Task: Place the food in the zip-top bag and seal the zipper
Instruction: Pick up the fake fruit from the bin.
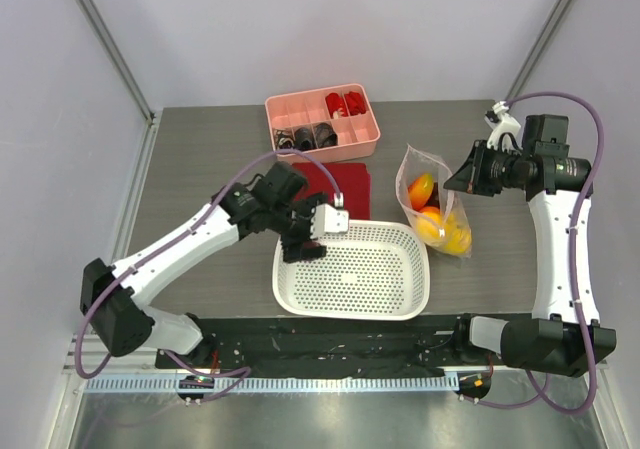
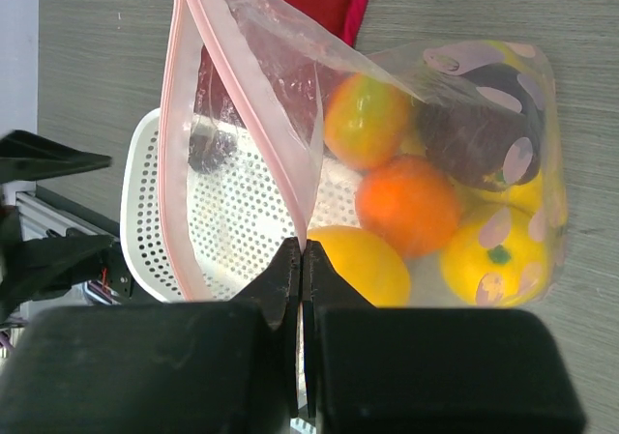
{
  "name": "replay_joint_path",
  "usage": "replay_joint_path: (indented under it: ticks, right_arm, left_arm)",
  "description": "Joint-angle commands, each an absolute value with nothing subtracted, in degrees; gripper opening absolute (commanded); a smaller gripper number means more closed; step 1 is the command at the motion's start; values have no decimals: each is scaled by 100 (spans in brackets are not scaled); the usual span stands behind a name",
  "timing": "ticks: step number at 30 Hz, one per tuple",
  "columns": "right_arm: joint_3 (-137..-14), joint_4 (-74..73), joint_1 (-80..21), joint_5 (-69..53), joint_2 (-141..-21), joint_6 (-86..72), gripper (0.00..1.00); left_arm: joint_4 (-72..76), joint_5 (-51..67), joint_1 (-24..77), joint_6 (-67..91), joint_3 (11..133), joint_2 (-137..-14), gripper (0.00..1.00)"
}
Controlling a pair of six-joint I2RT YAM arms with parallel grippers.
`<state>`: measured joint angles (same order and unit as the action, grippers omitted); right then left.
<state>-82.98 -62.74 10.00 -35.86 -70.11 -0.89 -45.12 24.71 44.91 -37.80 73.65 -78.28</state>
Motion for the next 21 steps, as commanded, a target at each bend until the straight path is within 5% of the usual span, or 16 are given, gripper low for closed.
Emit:
replay_joint_path:
  ticks: [1, 21]
  right_arm:
    - [-8235, -6117, 1037, -3647, -6891, -26, 1]
    - [-8350, -6258, 1037, -3454, -6952, 158, 1]
  left_arm:
    - [-4915, 2128, 4438, -5122, 7032, -8084, 87]
    - [-3603, 1582, 4412, -5712, 6618, -9966, 78]
